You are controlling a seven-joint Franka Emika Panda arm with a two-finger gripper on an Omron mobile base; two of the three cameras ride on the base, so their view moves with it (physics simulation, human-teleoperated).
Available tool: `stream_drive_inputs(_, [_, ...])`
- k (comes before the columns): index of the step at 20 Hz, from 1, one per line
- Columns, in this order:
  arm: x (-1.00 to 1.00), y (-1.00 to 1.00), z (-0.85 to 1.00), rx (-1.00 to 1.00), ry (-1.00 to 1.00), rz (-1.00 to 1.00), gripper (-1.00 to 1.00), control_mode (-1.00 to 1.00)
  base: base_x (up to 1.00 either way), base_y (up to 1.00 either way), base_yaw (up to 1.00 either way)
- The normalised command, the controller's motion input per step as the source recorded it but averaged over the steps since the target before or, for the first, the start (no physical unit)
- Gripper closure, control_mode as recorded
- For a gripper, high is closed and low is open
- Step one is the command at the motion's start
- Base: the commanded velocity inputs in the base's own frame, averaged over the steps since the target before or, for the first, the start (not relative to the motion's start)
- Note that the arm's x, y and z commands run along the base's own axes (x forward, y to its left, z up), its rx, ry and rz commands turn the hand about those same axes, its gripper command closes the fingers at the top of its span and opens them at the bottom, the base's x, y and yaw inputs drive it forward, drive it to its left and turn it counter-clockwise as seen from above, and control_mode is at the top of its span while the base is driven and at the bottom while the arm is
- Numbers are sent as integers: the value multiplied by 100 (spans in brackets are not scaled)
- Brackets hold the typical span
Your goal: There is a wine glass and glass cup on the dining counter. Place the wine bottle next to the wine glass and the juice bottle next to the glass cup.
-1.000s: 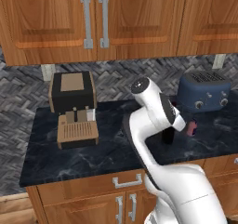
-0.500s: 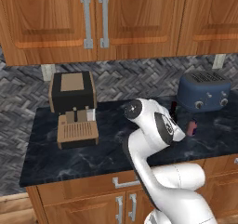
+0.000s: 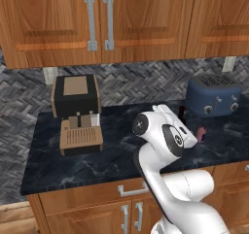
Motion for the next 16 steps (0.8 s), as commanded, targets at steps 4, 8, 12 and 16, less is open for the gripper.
stream_drive_inputs(4, [23, -8, -3, -6, 0, 0, -100, -100, 0, 0, 0])
stream_drive_inputs(8, [18, -16, -5, -2, 0, 0, -100, -100, 0, 0, 0])
stream_drive_inputs(12, [23, -18, -9, 0, 2, 0, -100, -100, 0, 0, 0])
stream_drive_inputs(16, [21, -16, -10, 0, 3, 0, -100, -100, 0, 0, 0])
